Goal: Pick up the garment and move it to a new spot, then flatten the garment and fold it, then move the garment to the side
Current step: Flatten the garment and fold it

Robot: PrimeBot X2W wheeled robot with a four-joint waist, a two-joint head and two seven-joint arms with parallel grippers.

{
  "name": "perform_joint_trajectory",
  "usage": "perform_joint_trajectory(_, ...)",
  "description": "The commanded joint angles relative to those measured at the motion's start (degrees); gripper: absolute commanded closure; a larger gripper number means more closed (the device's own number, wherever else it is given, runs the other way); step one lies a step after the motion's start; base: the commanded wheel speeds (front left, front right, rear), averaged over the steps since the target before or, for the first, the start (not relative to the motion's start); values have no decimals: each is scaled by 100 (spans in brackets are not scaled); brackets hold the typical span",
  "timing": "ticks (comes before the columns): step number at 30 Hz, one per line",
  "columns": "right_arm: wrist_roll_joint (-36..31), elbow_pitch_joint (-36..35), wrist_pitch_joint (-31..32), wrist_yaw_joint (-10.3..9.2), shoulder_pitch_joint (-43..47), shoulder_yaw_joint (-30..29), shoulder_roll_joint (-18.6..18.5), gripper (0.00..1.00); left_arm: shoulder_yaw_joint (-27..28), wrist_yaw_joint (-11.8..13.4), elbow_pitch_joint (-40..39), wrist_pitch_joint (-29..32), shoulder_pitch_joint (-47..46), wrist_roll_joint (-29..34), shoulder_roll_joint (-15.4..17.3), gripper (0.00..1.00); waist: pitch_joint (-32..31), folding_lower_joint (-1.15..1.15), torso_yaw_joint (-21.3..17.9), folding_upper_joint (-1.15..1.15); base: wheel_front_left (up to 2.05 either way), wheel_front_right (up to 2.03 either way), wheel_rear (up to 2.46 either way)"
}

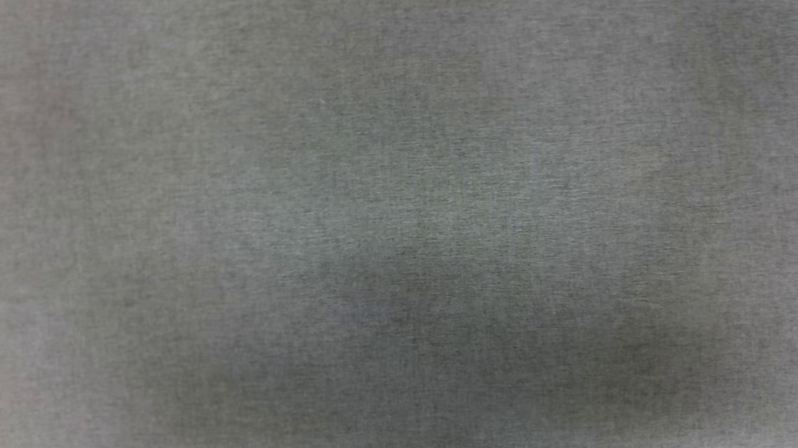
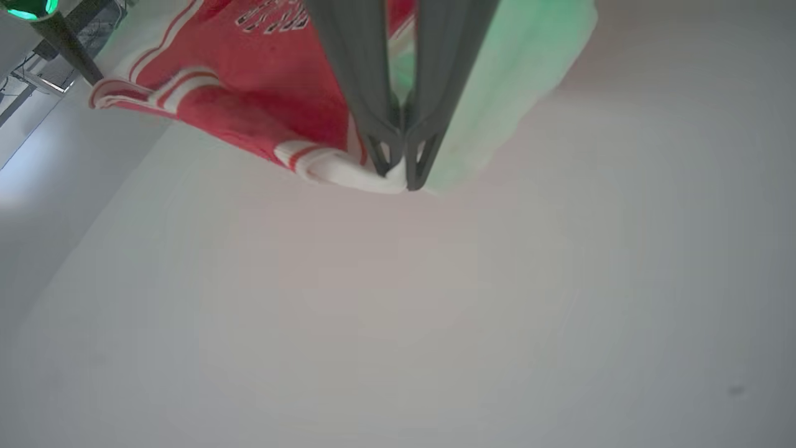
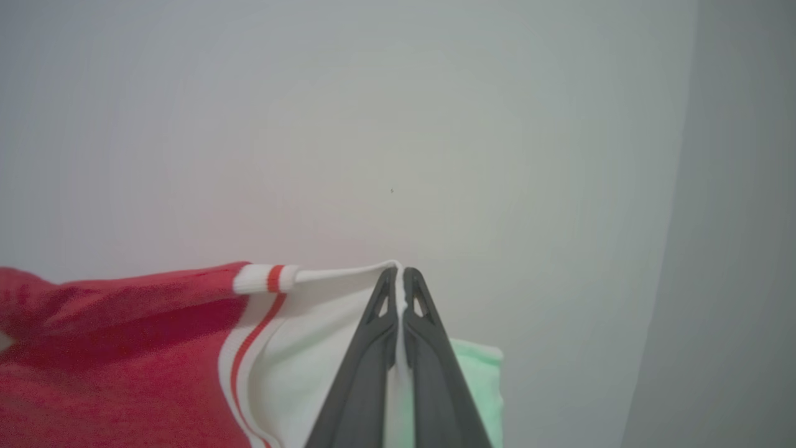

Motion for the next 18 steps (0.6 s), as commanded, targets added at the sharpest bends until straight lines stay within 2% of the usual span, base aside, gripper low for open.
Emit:
perform_joint_trajectory(1,176,41,0,-8,219,252,-76,100,-22,15,-108,88,289,-89,109,100,-7,0,49,0,0,0,0)
perform_joint_trajectory(6,1001,-266,341,-8,907,1135,-291,100,-194,14,-717,323,1148,-166,406,100,-81,0,71,0,0,0,0)
perform_joint_trajectory(11,2464,-1596,1369,-8,2408,2030,-843,100,-339,14,-1712,509,2449,-439,901,100,-389,0,6,0,0,0,0)
perform_joint_trajectory(14,3158,-2566,2021,-7,3442,2237,-1292,100,-384,14,-2354,555,3360,-650,1150,100,-650,0,-35,0,0,0,0)
perform_joint_trajectory(18,3771,-3618,2896,-6,4788,2046,-1695,100,-382,14,-3072,353,4534,-836,1458,100,-1005,0,-29,0,0,0,0)
